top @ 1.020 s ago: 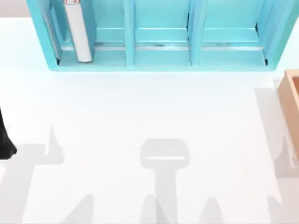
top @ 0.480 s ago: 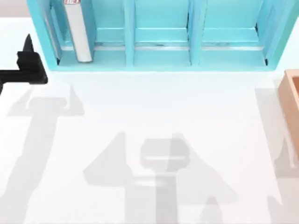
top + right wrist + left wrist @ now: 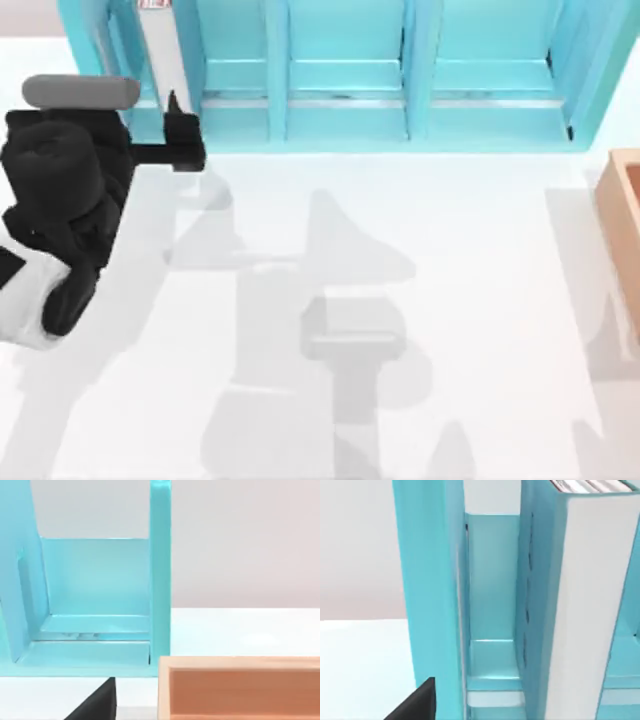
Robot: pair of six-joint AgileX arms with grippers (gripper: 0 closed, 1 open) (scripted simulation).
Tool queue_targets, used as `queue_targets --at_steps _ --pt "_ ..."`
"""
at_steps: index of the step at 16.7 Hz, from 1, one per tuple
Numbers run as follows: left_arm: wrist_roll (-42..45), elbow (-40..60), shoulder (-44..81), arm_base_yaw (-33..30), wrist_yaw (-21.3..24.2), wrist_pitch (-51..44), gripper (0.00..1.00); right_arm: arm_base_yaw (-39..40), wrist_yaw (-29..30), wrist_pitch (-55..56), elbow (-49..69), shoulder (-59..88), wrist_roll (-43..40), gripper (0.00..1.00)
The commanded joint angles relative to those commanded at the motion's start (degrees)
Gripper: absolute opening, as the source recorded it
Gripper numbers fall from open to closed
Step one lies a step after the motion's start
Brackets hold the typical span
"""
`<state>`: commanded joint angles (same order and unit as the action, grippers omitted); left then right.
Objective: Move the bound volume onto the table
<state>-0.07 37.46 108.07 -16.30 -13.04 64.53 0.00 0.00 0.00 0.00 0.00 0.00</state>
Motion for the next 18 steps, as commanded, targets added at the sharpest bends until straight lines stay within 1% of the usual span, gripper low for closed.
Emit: queue_targets --at_steps 3,6,13,15,18 --pt "-0.2 3.6 9.4 -1.5 -1.0 5.9 1.00 0.0 0.0 0.0 0.0 0.0 0.0 1.00" --pt "-0.3 5.2 13.1 -2.2 -1.4 8.5 1.00 0.0 0.0 0.0 0.0 0.0 0.0 1.00" --pt "-0.3 5.9 13.6 -1.8 -1.2 8.1 1.00 0.0 0.0 0.0 0.0 0.0 0.0 1.00" --pt "-0.3 9.1 15.4 -1.5 -0.8 6.8 1.00 0.0 0.0 0.0 0.0 0.0 0.0 1.00" --pt "-0.2 16.9 19.6 -0.7 0.2 3.3 1.00 0.0 0.0 0.0 0.0 0.0 0.0 1.00"
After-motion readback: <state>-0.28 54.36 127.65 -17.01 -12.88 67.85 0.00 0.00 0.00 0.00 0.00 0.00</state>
